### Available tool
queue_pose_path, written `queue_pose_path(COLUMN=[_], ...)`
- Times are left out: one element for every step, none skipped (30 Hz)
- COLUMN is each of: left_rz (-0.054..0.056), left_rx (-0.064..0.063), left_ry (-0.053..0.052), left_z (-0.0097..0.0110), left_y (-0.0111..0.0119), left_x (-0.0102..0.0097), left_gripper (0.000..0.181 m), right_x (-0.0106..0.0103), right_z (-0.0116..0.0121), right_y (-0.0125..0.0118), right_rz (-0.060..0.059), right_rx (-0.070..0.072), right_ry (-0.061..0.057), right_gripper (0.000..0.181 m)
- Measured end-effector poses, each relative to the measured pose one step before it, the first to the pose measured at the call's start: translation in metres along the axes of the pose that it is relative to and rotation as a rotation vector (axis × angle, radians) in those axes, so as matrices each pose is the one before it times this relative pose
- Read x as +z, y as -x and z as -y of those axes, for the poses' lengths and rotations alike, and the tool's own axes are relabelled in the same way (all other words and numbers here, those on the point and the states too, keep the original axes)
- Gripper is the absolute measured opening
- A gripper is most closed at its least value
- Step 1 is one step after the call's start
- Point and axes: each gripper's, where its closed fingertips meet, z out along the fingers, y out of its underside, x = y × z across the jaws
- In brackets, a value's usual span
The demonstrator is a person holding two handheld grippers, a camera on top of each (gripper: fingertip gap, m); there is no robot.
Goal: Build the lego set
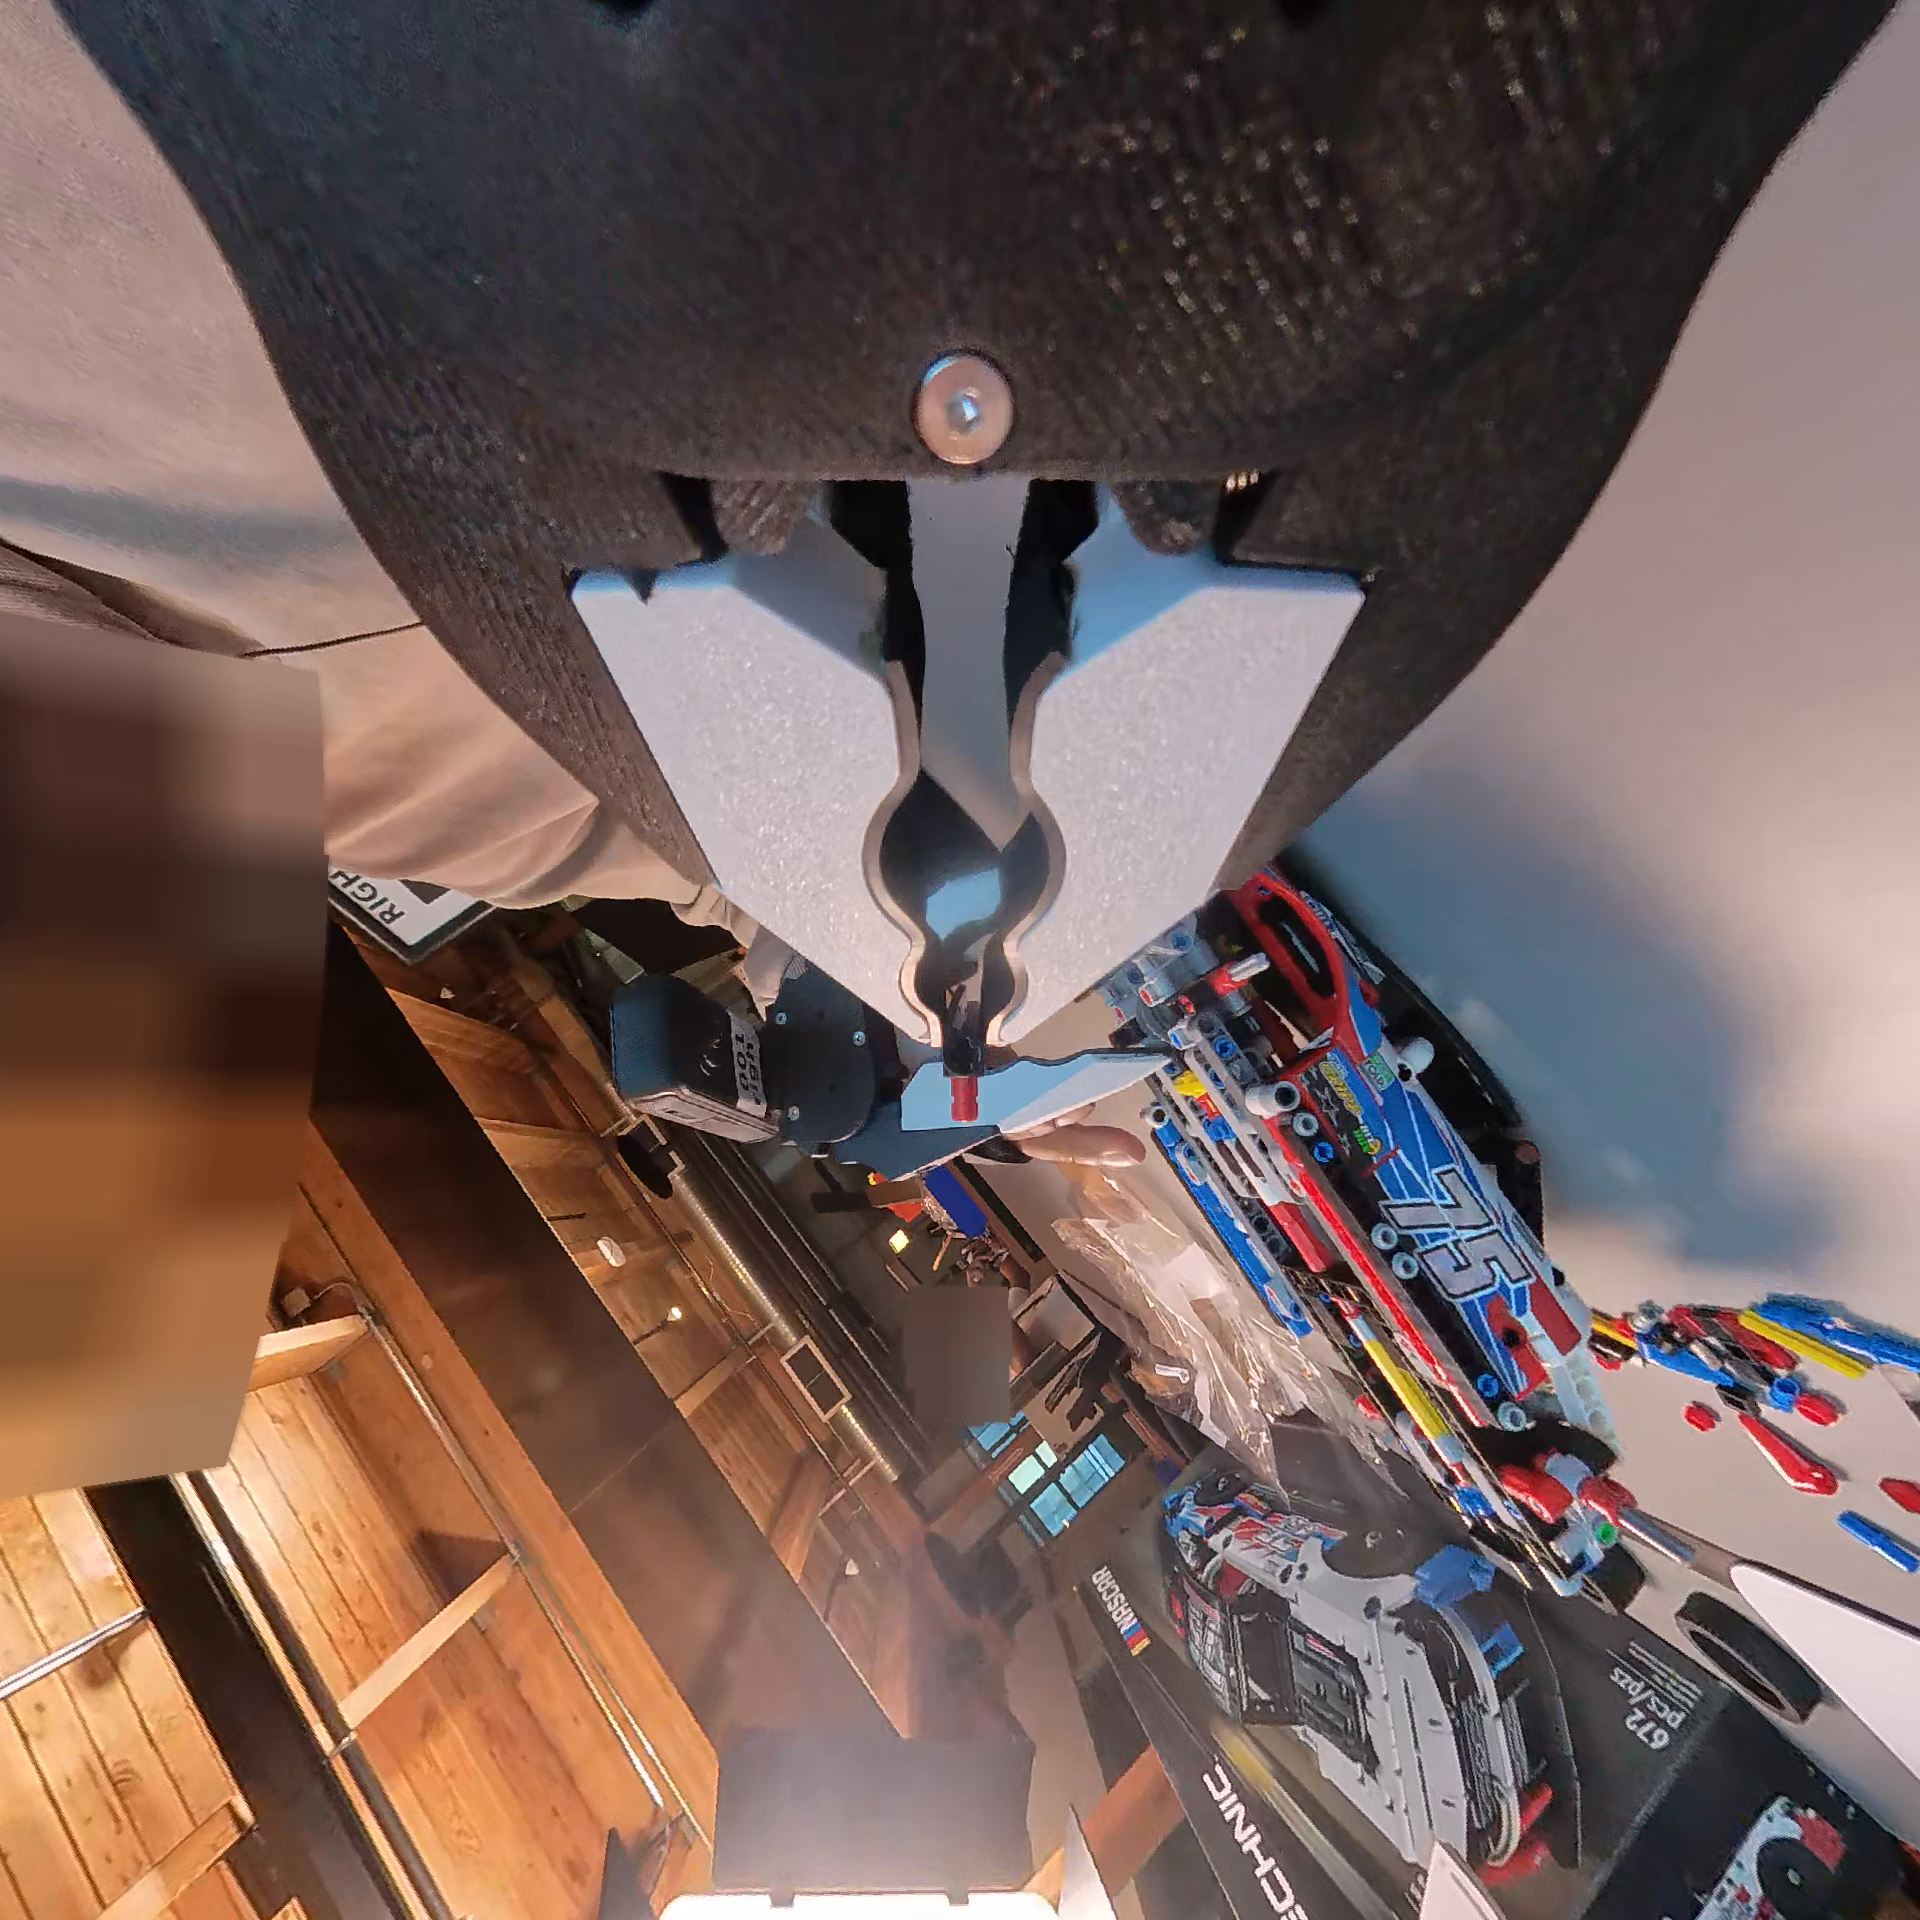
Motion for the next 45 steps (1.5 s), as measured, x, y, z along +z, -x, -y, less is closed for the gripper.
queue_pose_path(left_rz=[-0.0019,-0.0008,0.0011,0.0002,0.0000,0.0009,-0.0005,-0.0012,-0.0003,0.0012,0.0011,-0.0001,-0.0008,-0.0007,-0.0002,-0.0001,-0.0003,-0.0007,-0.0008,-0.0001,0.0001,-0.0009,-0.0015,-0.0010,-0.0002,0.0000,0.0000,-0.0004,-0.0009,-0.0003,-0.0004,-0.0005,0.0005,0.0010,0.0000,-0.0007,-0.0001,0.0009,0.0000,-0.0002,0.0006,0.0007,0.0001,-0.0001,-0.0005], left_rx=[-0.0046,-0.0032,-0.0026,-0.0028,-0.0029,-0.0027,-0.0030,-0.0026,-0.0010,0.0000,-0.0011,-0.0028,-0.0032,-0.0015,0.0004,0.0008,-0.0003,-0.0011,-0.0014,-0.0009,-0.0002,-0.0005,-0.0012,-0.0009,-0.0004,0.0005,0.0004,-0.0004,-0.0012,-0.0021,-0.0017,-0.0012,-0.0009,-0.0016,-0.0024,-0.0025,-0.0007,0.0007,0.0006,0.0000,-0.0002,-0.0005,-0.0009,-0.0016,-0.0019], left_ry=[0.0087,0.0077,0.0056,0.0045,0.0047,0.0036,0.0029,0.0029,0.0025,0.0024,0.0018,0.0002,-0.0006,0.0000,0.0006,0.0005,0.0004,-0.0003,-0.0001,0.0000,0.0005,0.0009,0.0004,0.0006,0.0010,0.0009,0.0016,0.0020,0.0013,0.0008,0.0016,0.0038,0.0044,0.0034,0.0023,0.0020,0.0016,0.0012,0.0006,-0.0006,-0.0009,-0.0011,-0.0012,-0.0008,0.0006], left_z=[-0.00255,-0.00206,-0.00184,-0.00159,-0.00161,-0.00140,-0.00124,-0.00104,-0.00085,-0.00075,-0.00055,-0.00022,-0.00003,-0.00033,-0.00046,-0.00059,-0.00032,-0.00028,-0.00007,-0.00011,-0.00012,-0.00021,-0.00025,-0.00033,-0.00063,-0.00066,-0.00103,-0.00096,-0.00087,-0.00065,-0.00092,-0.00119,-0.00147,-0.00120,-0.00100,-0.00083,-0.00060,-0.00045,-0.00029,0.00002,0.00019,0.00002,-0.00015,-0.00029,-0.00058], left_y=[0.00028,0.00034,0.00052,0.00035,0.00027,0.00040,0.00017,-0.00001,0.00020,0.00040,0.00051,0.00038,0.00005,-0.00011,-0.00032,-0.00028,-0.00022,-0.00014,0.00000,0.00013,0.00013,-0.00014,-0.00024,-0.00019,-0.00020,-0.00029,-0.00021,-0.00024,-0.00011,0.00004,0.00010,0.00017,0.00034,0.00044,0.00022,0.00008,0.00000,0.00002,-0.00020,-0.00007,-0.00001,0.00011,-0.00001,0.00000,0.00002], left_x=[0.00223,0.00204,0.00181,0.00148,0.00126,0.00106,0.00084,0.00081,0.00079,0.00068,0.00066,0.00050,0.00051,0.00051,0.00048,0.00031,0.00022,0.00017,0.00005,0.00018,0.00016,0.00035,0.00044,0.00034,0.00042,0.00043,0.00047,0.00046,0.00050,0.00063,0.00076,0.00082,0.00089,0.00084,0.00064,0.00061,0.00047,0.00031,0.00023,0.00010,0.00008,0.00013,0.00025,0.00034,0.00051], left_gripper=[0.003,0.003,0.003,0.003,0.003,0.003,0.003,0.003,0.003,0.003,0.003,0.003,0.003,0.003,0.003,0.003,0.003,0.003,0.003,0.003,0.003,0.003,0.003,0.003,0.003,0.003,0.003,0.003,0.003,0.003,0.003,0.003,0.003,0.003,0.003,0.003,0.003,0.003,0.003,0.003,0.003,0.003,0.003,0.003,0.003], right_x=[-0.00066,-0.00055,-0.00077,-0.00108,-0.00128,-0.00195,-0.00289,-0.00257,-0.00103,0.00002,0.00085,0.00063,0.00006,-0.00044,-0.00031,0.00016,0.00096,0.00168,0.00249,0.00326,0.00320,0.00287,0.00116,0.00027,-0.00032,-0.00068,-0.00104,-0.00165,-0.00290,-0.00081,0.00048,0.00109,0.00112,0.00055,0.00033,0.00003,-0.00027,-0.00060,-0.00091,-0.00097,-0.00089,-0.00081,-0.00064,-0.00026,-0.00003], right_z=[0.00192,0.00066,0.00007,0.00008,0.00018,0.00153,0.00305,0.00485,0.00151,-0.00137,-0.00262,-0.00184,0.00074,0.00115,0.00025,-0.00074,-0.00132,-0.00175,-0.00245,-0.00248,-0.00064,-0.00005,0.00133,0.00040,0.00002,0.00027,0.00097,0.00136,0.00433,0.00235,0.00006,-0.00079,-0.00055,-0.00006,-0.00011,0.00002,0.00003,0.00036,0.00079,0.00096,0.00119,0.00115,0.00121,0.00082,0.00037], right_y=[0.00224,0.00044,0.00045,0.00038,0.00021,0.00066,0.00277,0.00312,0.00050,-0.00106,-0.00230,-0.00030,0.00054,0.00030,-0.00049,-0.00072,-0.00083,-0.00116,-0.00090,-0.00011,-0.00019,-0.00103,-0.00196,-0.00044,-0.00045,-0.00049,-0.00009,0.00060,0.00449,-0.00013,0.00265,0.00109,0.00134,0.00229,0.00186,0.00054,0.00038,0.00107,0.00154,0.00185,0.00219,0.00221,0.00179,0.00125,0.00017], right_rz=[0.0067,-0.0013,-0.0002,-0.0002,0.0015,0.0036,0.0171,0.0149,-0.0039,-0.0160,-0.0210,-0.0022,0.0051,0.0045,-0.0019,-0.0066,-0.0096,-0.0128,-0.0140,-0.0109,-0.0108,-0.0126,-0.0126,0.0037,0.0063,0.0027,-0.0013,-0.0015,0.0205,-0.0060,0.0116,-0.0084,-0.0069,0.0066,0.0077,0.0002,0.0011,0.0063,0.0075,0.0074,0.0067,0.0052,0.0024,-0.0001,-0.0037], right_rx=[-0.0096,-0.0116,-0.0141,-0.0100,-0.0040,-0.0021,-0.0010,0.0139,0.0065,-0.0060,-0.0033,0.0036,0.0101,0.0102,0.0059,0.0004,-0.0012,-0.0017,-0.0048,-0.0087,-0.0090,-0.0034,-0.0051,0.0020,0.0055,0.0013,-0.0060,-0.0109,-0.0138,0.0285,0.0100,-0.0111,-0.0122,-0.0014,-0.0026,-0.0026,0.0006,0.0012,0.0003,-0.0012,-0.0015,-0.0018,0.0004,0.0016,0.0029], right_ry=[-0.0123,-0.0022,0.0000,-0.0022,-0.0037,-0.0135,-0.0228,-0.0314,-0.0083,0.0095,0.0158,0.0073,-0.0108,-0.0122,-0.0039,0.0039,0.0082,0.0099,0.0129,0.0134,0.0053,0.0050,-0.0034,0.0010,0.0009,-0.0029,-0.0083,-0.0092,-0.0247,-0.0086,0.0003,0.0037,0.0042,0.0022,0.0009,-0.0010,-0.0001,-0.0025,-0.0037,-0.0042,-0.0047,-0.0055,-0.0060,-0.0049,-0.0031], right_gripper=[0.068,0.068,0.067,0.066,0.066,0.063,0.053,0.045,0.050,0.052,0.054,0.056,0.058,0.060,0.061,0.063,0.068,0.072,0.076,0.079,0.079,0.074,0.071,0.070,0.070,0.070,0.069,0.067,0.051,0.050,0.050,0.050,0.050,0.050,0.049,0.049,0.049,0.048,0.048,0.048,0.048,0.048,0.048,0.048,0.048])
